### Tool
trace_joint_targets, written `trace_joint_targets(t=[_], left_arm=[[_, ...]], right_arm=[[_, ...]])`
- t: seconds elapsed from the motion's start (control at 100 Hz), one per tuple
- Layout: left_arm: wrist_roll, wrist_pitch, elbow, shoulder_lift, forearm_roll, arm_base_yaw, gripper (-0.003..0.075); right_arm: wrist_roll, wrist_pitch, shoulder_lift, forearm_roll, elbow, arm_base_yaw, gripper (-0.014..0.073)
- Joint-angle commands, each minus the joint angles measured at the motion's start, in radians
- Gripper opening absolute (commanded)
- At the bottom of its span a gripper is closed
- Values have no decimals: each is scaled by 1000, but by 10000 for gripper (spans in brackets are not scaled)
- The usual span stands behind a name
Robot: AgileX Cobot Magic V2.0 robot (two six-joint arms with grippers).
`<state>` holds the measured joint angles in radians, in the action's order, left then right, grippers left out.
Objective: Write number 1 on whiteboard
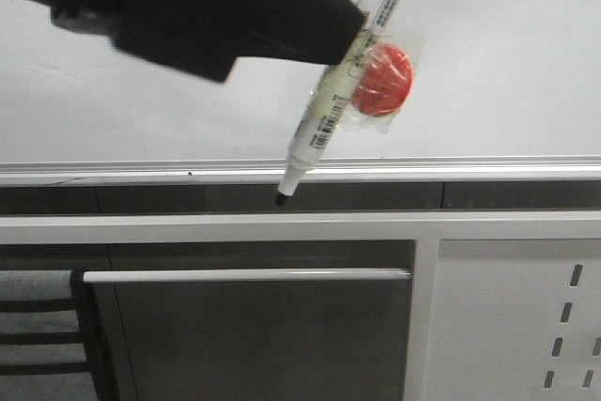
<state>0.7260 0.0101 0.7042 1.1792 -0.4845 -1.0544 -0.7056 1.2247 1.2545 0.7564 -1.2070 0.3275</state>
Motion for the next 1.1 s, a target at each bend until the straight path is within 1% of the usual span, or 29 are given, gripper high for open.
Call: trace_joint_targets(t=[0.0, 0.05, 0.07, 0.11, 0.22, 0.33, 0.43, 0.53, 0.6, 0.64, 0.66, 0.67, 0.8, 0.88, 0.97, 1.09], left_arm=[[-3, -78, 34, -38, -25, -5, 344], [-3, -93, 34, -55, -25, -5, 447], [-3, -100, 34, -64, -25, -5, 472], [-3, -109, 34, -78, -25, -3, 494], [-3, -112, 34, -137, -27, 28, 489], [-3, -105, 34, -201, -69, 103, 472], [-3, -104, 32, -244, -129, 186, 427], [-3, -94, 30, -276, -186, 264, 344], [-3, -82, 26, -289, -210, 302, 269], [-3, -79, 21, -298, -222, 317, 216], [-3, -79, 19, -300, -230, 322, 176], [-3, -79, 19, -300, -231, 322, 176], [-3, -81, 0, -313, -235, 331, -18], [-3, -105, -11, -320, -261, 331, -20], [-3, -174, -31, -323, -304, 331, -20], [-3, -248, -48, -323, -335, 331, -20]], right_arm=[[-11, -32, -27, 41, -24, 2, -43], [3, -62, -41, 40, -14, 2, -41], [6, -79, -51, 35, -8, 2, -41], [8, -119, -77, 26, 7, 2, -41], [43, -257, -186, -28, 85, 2, -41], [56, -408, -322, -46, 206, 2, -41], [58, -556, -463, -45, 321, 2, -41], [58, -708, -586, -45, 424, 2, -41], [58, -774, -653, -43, 481, 2, -41], [56, -795, -681, -43, 506, 2, -41], [56, -806, -689, -43, 516, 2, -41], [56, -813, -695, -43, 519, 2, -41], [36, -847, -715, -43, 547, 2, -41], [11, -871, -713, -43, 547, 2, -41], [-20, -904, -707, -41, 547, 2, -41], [-65, -910, -670, -17, 547, 10, -42]])
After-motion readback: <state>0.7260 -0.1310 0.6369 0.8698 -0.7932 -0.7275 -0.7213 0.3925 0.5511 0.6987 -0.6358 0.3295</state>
